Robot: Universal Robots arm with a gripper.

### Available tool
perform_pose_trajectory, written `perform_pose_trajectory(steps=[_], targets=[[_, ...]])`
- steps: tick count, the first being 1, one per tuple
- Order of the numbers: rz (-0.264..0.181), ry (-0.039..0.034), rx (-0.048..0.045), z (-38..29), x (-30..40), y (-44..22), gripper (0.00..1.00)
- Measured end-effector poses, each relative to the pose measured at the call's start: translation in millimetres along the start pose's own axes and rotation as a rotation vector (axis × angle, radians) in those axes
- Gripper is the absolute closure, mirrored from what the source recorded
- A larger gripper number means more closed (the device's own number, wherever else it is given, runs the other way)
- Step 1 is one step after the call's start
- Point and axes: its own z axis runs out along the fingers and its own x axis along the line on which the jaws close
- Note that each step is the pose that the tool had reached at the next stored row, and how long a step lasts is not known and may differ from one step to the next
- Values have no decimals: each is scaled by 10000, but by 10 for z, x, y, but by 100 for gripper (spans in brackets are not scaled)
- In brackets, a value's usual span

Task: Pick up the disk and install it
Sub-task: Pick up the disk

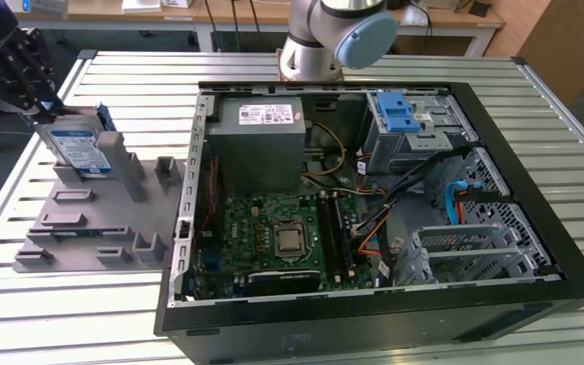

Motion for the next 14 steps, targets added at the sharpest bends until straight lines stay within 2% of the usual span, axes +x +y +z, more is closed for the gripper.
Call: perform_pose_trajectory(steps=[1,6,9,14], targets=[[1,-4,-38,-151,-4,-14,62],[2,-6,-69,-278,-6,-27,62],[3,-8,-88,-353,-8,-34,62],[2,-7,-91,-349,-8,-33,62]])
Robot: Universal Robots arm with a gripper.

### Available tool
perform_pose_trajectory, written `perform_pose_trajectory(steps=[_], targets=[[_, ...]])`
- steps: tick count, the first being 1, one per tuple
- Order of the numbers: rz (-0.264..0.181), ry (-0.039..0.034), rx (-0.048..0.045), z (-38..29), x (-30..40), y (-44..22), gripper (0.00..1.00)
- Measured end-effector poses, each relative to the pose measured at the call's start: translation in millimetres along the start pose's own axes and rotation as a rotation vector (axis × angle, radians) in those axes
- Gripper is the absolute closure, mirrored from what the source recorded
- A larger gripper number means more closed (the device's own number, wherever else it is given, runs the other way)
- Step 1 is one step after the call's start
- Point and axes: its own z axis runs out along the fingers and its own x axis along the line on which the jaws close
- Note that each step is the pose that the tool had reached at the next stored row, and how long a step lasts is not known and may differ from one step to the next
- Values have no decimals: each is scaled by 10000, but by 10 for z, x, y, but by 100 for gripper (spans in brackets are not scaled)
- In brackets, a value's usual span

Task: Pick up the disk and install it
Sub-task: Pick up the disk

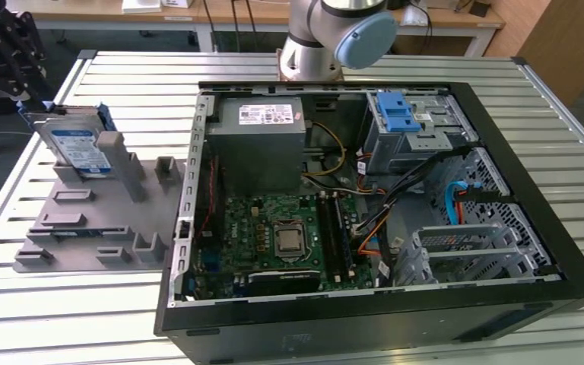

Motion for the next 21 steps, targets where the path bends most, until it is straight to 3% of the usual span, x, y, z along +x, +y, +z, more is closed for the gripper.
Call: perform_pose_trajectory(steps=[16,19,21], targets=[[0,-1,2,5,0,0,62],[0,-1,2,5,0,0,55],[1,-1,2,6,0,0,43]])
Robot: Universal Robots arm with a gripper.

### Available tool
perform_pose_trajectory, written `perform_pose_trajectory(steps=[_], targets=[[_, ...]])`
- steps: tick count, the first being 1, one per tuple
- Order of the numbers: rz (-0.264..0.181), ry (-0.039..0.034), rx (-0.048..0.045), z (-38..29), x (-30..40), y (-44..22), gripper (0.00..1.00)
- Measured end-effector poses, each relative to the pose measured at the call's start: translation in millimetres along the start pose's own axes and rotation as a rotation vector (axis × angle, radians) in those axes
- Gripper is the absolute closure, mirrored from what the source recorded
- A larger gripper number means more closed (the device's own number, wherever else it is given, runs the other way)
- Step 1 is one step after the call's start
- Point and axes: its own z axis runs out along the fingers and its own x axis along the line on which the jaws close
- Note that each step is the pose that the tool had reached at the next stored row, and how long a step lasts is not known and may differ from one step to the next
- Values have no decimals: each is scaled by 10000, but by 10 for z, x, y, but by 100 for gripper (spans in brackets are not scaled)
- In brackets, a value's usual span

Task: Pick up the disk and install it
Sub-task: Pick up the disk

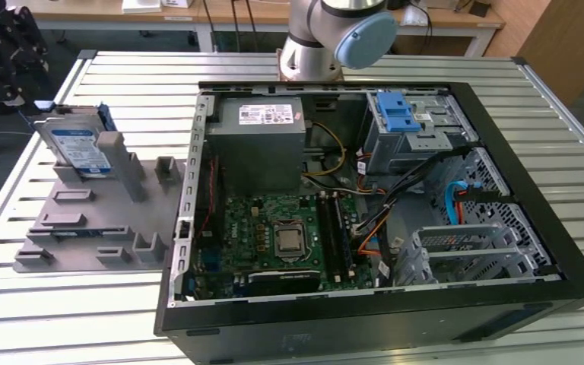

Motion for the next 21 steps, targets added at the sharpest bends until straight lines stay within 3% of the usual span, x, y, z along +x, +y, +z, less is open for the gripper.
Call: perform_pose_trajectory(steps=[1,3,4,8,10,11,21], targets=[[0,0,0,0,0,0,43],[0,0,0,0,0,0,31],[0,0,0,1,0,0,31],[0,-1,0,1,0,0,13],[1,-2,-5,1,0,0,13],[6,-41,-113,1,0,-1,13],[10,-70,-185,1,0,-2,13]])
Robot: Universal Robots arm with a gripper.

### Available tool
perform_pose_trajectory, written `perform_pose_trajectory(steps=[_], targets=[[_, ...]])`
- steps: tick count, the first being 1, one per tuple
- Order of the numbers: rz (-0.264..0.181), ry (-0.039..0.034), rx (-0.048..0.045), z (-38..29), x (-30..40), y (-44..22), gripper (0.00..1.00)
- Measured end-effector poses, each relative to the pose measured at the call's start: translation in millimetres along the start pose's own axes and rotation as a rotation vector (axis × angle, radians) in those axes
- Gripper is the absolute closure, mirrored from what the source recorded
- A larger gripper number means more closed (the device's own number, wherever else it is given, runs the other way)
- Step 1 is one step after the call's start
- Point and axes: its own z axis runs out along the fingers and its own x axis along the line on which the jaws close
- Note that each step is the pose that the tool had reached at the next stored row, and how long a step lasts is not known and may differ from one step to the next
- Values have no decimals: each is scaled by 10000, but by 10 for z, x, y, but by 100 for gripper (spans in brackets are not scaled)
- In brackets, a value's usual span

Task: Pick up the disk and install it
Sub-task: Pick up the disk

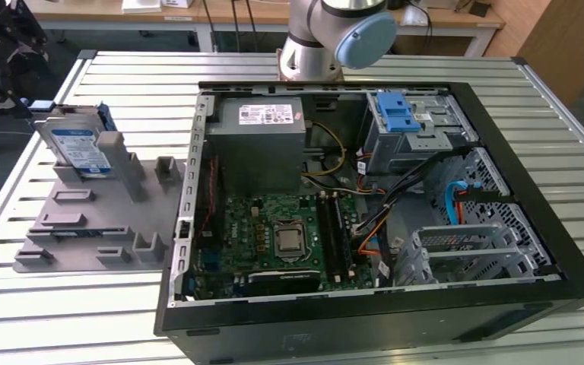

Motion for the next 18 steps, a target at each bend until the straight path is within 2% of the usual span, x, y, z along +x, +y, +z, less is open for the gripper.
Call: perform_pose_trajectory(steps=[15,18], targets=[[7,-44,-112,0,0,-1,13],[5,-44,-112,0,1,1,13]])
